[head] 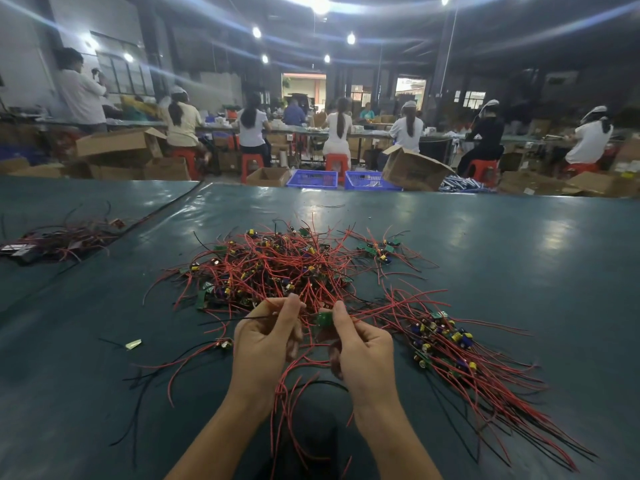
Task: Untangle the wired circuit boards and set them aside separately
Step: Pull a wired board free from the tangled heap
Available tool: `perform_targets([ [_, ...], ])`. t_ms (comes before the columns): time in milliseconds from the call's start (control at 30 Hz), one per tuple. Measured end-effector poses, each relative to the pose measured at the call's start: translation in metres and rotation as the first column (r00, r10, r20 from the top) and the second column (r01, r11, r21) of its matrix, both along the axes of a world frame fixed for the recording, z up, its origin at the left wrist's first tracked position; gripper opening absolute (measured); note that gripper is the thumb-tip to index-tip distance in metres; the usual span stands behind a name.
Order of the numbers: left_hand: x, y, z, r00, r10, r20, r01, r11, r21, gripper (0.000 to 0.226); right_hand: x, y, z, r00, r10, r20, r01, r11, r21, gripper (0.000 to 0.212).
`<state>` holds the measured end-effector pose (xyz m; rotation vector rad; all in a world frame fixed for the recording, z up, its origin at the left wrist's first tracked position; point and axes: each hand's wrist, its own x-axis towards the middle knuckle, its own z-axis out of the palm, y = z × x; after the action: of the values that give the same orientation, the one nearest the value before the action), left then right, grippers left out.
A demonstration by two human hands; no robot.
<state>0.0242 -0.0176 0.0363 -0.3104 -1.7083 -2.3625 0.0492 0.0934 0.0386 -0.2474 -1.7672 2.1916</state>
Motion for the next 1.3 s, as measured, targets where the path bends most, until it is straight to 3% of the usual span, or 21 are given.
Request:
perform_targets([
  [133, -0.005, -0.005, 0.002, 0.981, -0.089, 0.172, 0.050, 0.975, 0.218, 0.024, -0.005, 0.011, 0.001, 0.995, -0.040, 0.086, 0.048, 0.995, -0.090, 0.047],
  [267, -0.008, -0.008, 0.002, 0.950, -0.219, 0.221, 0.146, 0.941, 0.306, 0.030, -0.009, 0.036, 0.002, 0.959, -0.215, 0.186, 0.245, 0.956, -0.161, 0.043],
  [367, -0.009, -0.011, 0.003, 0.941, -0.214, 0.261, 0.153, 0.960, 0.234, 0.038, -0.010, 0.069, 0.004, 0.901, -0.343, 0.265, 0.410, 0.873, -0.264, 0.032],
  [467, -0.012, -0.014, 0.000, 0.935, -0.169, 0.313, 0.119, 0.978, 0.172, 0.024, -0.010, 0.087, 0.002, 0.892, -0.299, 0.340, 0.428, 0.803, -0.416, 0.023],
  [533, -0.015, -0.014, -0.004, 0.933, -0.096, 0.346, 0.065, 0.993, 0.100, 0.016, -0.009, 0.088, -0.001, 0.900, -0.253, 0.354, 0.396, 0.814, -0.425, 0.019],
  [633, -0.020, -0.018, -0.013, 0.962, 0.115, 0.247, -0.063, 0.976, -0.207, 0.016, -0.011, 0.081, -0.002, 0.915, -0.223, 0.337, 0.346, 0.864, -0.367, 0.014],
  [667, -0.023, -0.021, -0.017, 0.971, 0.199, 0.135, -0.134, 0.914, -0.382, 0.014, -0.012, 0.078, -0.002, 0.920, -0.220, 0.323, 0.332, 0.876, -0.351, 0.010],
  [733, -0.026, -0.026, -0.026, 0.959, 0.253, -0.125, -0.266, 0.663, -0.700, 0.011, -0.013, 0.071, -0.003, 0.932, -0.211, 0.294, 0.303, 0.900, -0.314, 0.008],
  [800, -0.029, -0.029, -0.037, 0.954, 0.198, -0.227, -0.292, 0.425, -0.857, 0.029, -0.014, 0.062, -0.006, 0.947, -0.187, 0.263, 0.261, 0.924, -0.281, 0.010],
  [900, -0.031, -0.027, -0.049, 0.988, 0.116, -0.102, -0.124, 0.201, -0.972, 0.047, -0.018, 0.045, -0.012, 0.964, -0.172, 0.204, 0.205, 0.967, -0.152, 0.014],
  [1000, -0.032, -0.023, -0.056, 0.996, 0.070, -0.046, -0.050, 0.057, -0.997, 0.050, -0.025, 0.031, -0.021, 0.979, -0.196, 0.061, 0.174, 0.950, 0.258, 0.031],
  [1067, -0.031, -0.022, -0.056, 0.994, 0.082, -0.074, -0.078, 0.045, -0.996, 0.049, -0.032, 0.027, -0.027, 0.983, -0.183, -0.020, 0.157, 0.781, 0.604, 0.036],
  [1133, -0.030, -0.022, -0.053, 0.988, 0.083, -0.129, -0.132, 0.028, -0.991, 0.046, -0.039, 0.027, -0.035, 0.990, -0.138, 0.006, 0.078, 0.596, 0.799, 0.038],
  [1233, -0.029, -0.025, -0.050, 0.974, 0.073, -0.214, -0.218, 0.052, -0.975, 0.036, -0.044, 0.028, -0.046, 0.978, -0.096, 0.184, -0.127, 0.424, 0.897, 0.045],
  [1300, -0.028, -0.026, -0.048, 0.967, 0.086, -0.240, -0.247, 0.095, -0.964, 0.030, -0.046, 0.029, -0.051, 0.966, -0.088, 0.242, -0.195, 0.364, 0.911, 0.045],
])
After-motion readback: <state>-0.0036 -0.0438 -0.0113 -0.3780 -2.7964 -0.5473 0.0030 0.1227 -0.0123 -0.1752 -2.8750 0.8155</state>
